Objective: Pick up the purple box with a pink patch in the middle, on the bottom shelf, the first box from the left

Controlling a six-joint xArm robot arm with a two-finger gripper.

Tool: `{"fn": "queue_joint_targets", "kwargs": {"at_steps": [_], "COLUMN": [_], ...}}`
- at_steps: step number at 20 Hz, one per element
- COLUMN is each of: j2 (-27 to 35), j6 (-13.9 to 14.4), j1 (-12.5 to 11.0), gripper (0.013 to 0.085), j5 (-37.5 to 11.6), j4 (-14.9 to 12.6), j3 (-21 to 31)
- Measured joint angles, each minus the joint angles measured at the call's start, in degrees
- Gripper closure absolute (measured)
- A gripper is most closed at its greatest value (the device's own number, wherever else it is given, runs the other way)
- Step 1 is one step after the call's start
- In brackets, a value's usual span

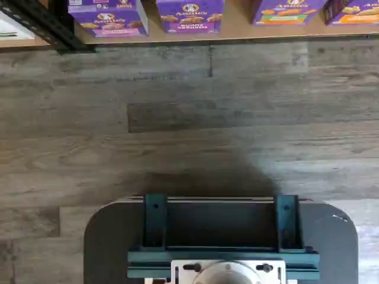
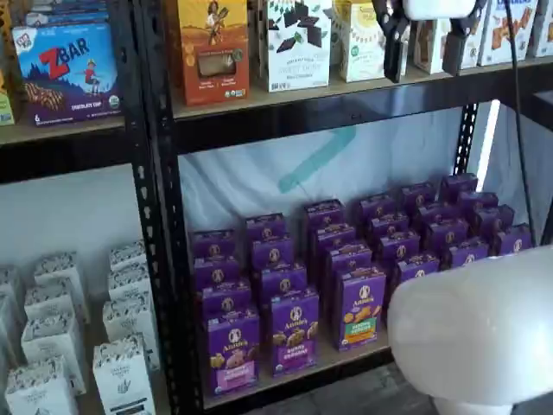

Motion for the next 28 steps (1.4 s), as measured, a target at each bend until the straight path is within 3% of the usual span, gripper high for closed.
{"fn": "queue_joint_targets", "kwargs": {"at_steps": [3, 5, 15, 21, 28], "j2": [-1.5, -1.6, -1.3, -0.2, 0.3], "j6": [-2.0, -2.6, 0.0, -0.6, 1.3], "j1": [-3.5, -4.3, -0.2, -1.2, 1.4], "gripper": [0.013, 0.013, 0.013, 0.013, 0.013], "j5": [-2.3, -2.8, -6.6, -8.7, -14.3], "j4": [3.8, 4.7, 1.3, 2.8, 1.3], "j3": [1.4, 1.6, 4.9, 8.5, 14.0]}}
